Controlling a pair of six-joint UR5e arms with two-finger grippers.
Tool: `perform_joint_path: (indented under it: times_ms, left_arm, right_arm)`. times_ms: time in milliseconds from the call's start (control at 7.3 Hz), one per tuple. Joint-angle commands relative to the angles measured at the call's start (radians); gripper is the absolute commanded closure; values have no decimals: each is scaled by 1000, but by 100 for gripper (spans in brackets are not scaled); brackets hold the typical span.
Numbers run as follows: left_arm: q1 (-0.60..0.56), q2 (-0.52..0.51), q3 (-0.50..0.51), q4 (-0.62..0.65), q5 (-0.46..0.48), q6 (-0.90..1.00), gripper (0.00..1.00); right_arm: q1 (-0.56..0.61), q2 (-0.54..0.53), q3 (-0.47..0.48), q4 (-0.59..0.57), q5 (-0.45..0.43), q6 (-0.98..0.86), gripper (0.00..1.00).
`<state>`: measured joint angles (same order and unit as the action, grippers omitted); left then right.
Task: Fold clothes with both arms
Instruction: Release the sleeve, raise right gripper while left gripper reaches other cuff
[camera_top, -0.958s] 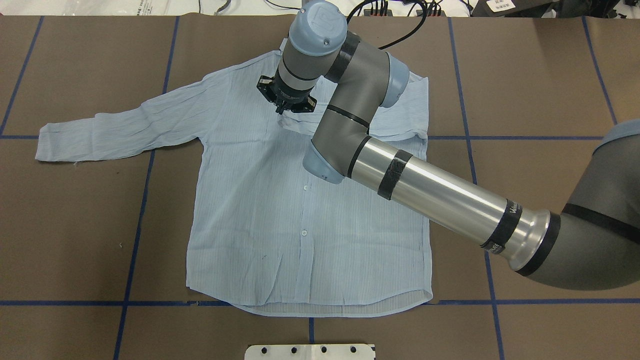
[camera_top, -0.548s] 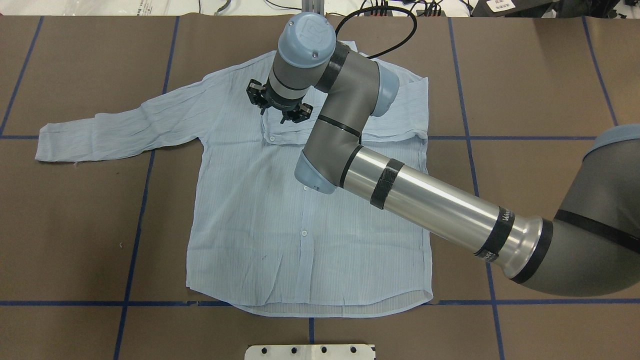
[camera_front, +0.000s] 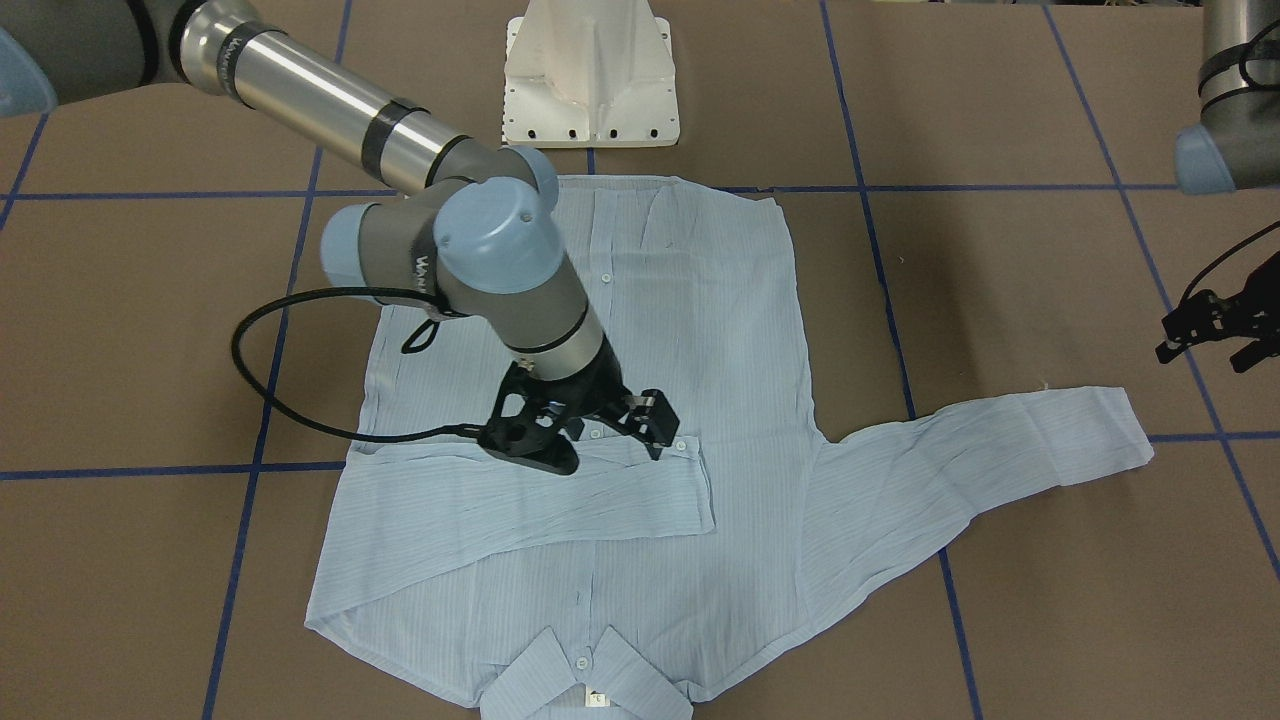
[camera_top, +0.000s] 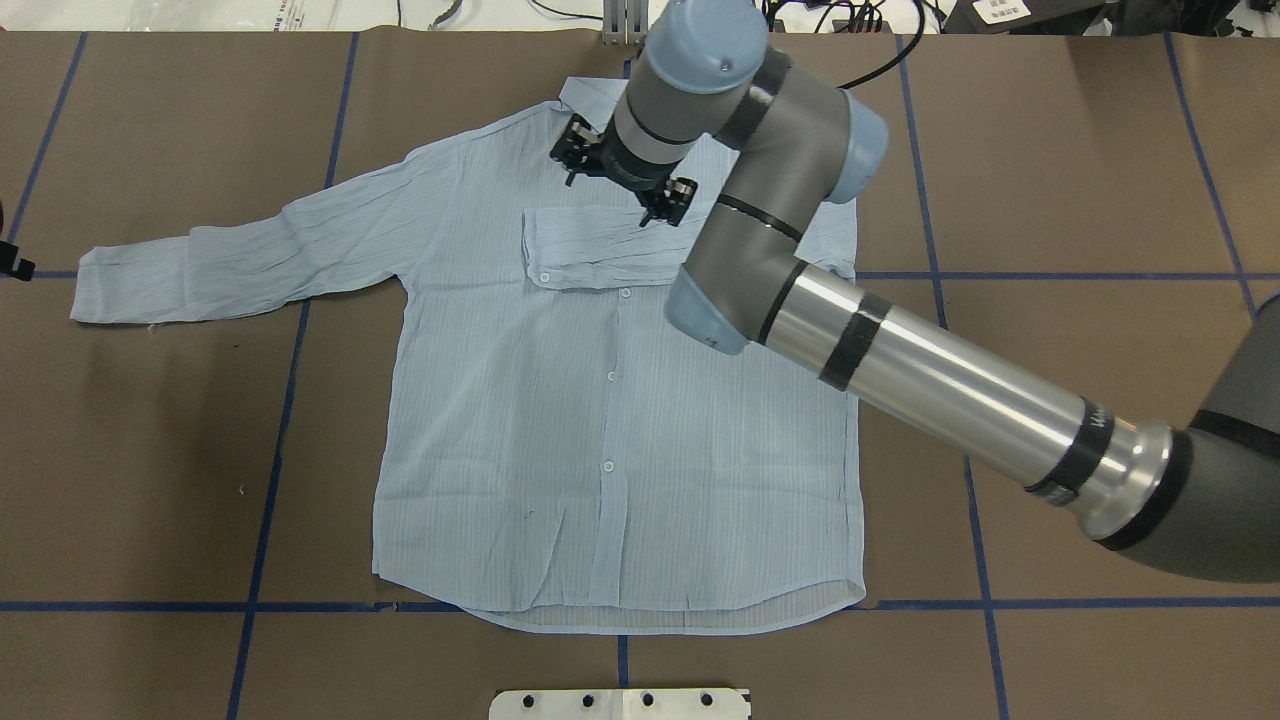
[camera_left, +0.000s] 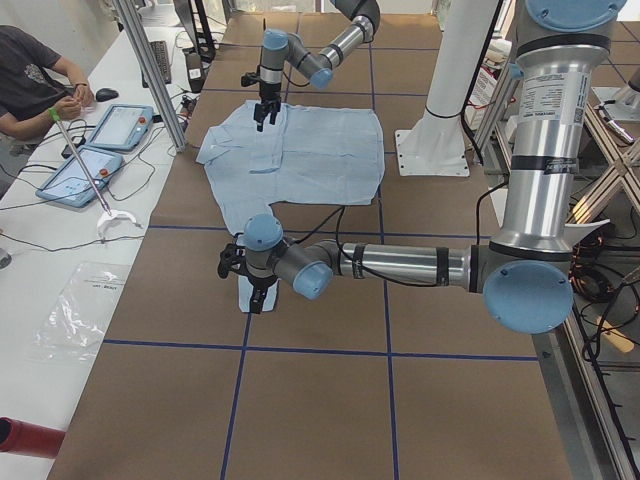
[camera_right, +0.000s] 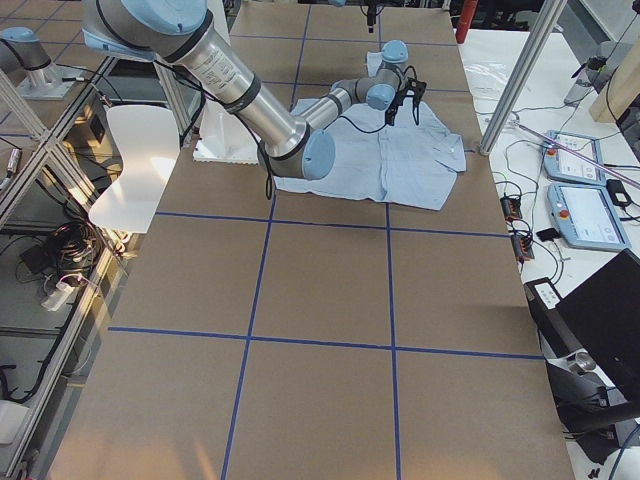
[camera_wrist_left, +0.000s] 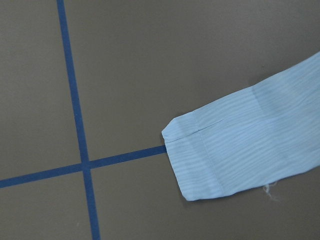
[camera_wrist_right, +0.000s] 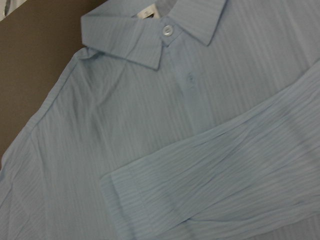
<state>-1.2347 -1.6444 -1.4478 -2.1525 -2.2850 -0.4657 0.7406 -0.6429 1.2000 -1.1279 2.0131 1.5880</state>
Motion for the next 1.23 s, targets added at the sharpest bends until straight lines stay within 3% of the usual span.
perform_joint_path:
  times_ms: [0,274,548,822,1095]
  left_arm:
    - [60,-44,79,-35,-4,-98,11]
    - [87,-54,142,-76,-4,-110,14]
    - [89,-57,196,-135,-4,-113,21]
    - [92,-60,198,-136,-4,-131,36]
    - [103,-60,198,-135,-4,-133,36]
  right_arm:
    - [71,-168,146,-23,22,-17,1]
    - [94,-279,260,-23,24,-19,1]
    - [94,-284,268,-26,21,-19,1]
    - [94,-288,274,-27,16,-19,1]
    - [95,-293,277,-27,12,-19,1]
